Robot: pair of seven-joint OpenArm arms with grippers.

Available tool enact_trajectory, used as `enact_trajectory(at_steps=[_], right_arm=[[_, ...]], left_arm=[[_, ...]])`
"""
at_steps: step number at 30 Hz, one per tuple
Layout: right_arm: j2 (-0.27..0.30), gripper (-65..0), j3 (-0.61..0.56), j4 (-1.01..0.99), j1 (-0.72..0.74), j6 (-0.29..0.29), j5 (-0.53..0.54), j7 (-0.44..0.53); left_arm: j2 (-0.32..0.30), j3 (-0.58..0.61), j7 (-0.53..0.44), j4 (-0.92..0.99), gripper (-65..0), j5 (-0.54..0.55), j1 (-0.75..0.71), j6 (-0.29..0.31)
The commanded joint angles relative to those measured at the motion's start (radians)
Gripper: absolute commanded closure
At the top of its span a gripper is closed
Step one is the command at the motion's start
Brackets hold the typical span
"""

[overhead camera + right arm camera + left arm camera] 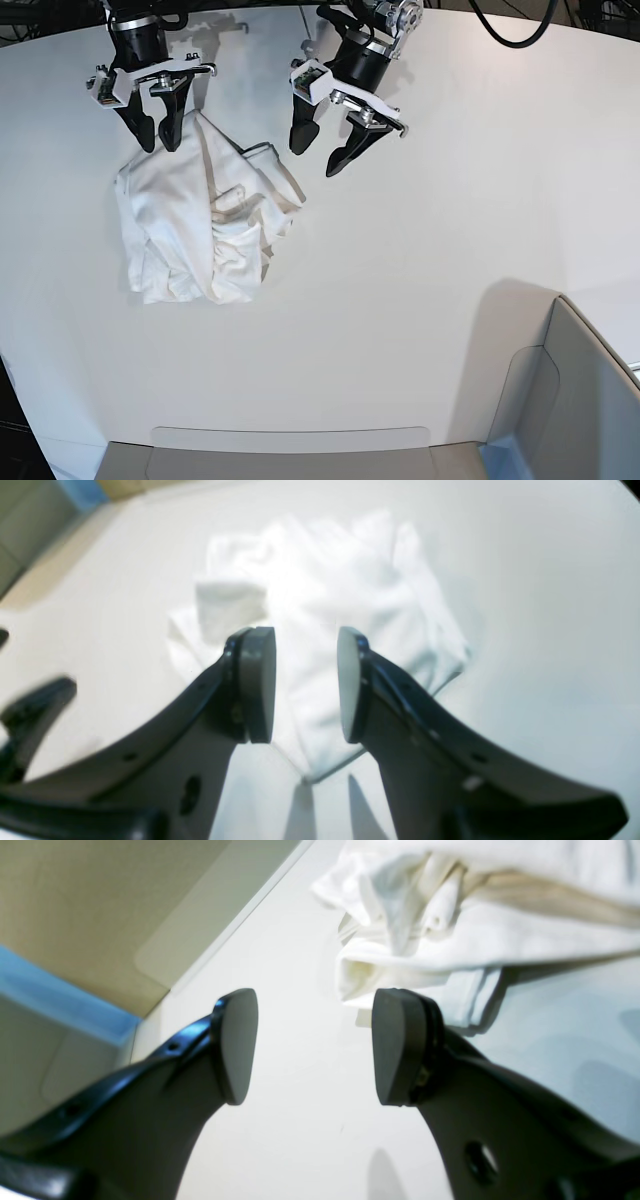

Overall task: Layout the t-shirt on the table in an organized manner, then fold the t-shirt properly
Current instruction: 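Lower the right gripper onto the crumpled white t-shirt and pinch fabric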

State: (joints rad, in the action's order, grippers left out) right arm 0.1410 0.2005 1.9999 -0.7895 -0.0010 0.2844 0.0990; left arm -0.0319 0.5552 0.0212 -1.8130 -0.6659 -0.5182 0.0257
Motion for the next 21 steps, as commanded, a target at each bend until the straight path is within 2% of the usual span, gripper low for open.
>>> enact_trajectory(at_steps=[1,4,9,13,16,21], right_arm=[[0.016,-21.4,0.0,0.008,-0.003,0.003,-0.001,0.034],[0.022,-21.4,-0.019,0.002,0.034,0.003,-0.001,0.023],[0.061,-21.4,-0.075,0.039,0.155,0.003,-0.001,-0.204],[0.062,-21.4,-0.121,0.043,0.255,0.009,-0.001,-0.305],[0.047,-21.4,-0.135,0.043,0.312,0.014,0.003,-0.381],[-0.037,-21.4,-0.129,0.043,0.393,0.016,0.003,-0.529]], left_arm=[[0.071,0.019,-0.03,-0.047,-36.2,0.085,0.011,-0.034],[0.069,-0.053,-0.036,-0.051,-34.8,0.137,0.003,-0.034],[0.069,-0.188,-0.04,-0.051,-34.2,0.248,0.003,-0.03],[0.069,-0.251,-0.04,-0.051,-34.2,0.288,0.002,-0.028],[0.069,-0.283,-0.042,-0.051,-34.2,0.3,0.0,-0.028],[0.069,-0.298,-0.042,-0.051,-34.2,0.3,-0.013,-0.028]])
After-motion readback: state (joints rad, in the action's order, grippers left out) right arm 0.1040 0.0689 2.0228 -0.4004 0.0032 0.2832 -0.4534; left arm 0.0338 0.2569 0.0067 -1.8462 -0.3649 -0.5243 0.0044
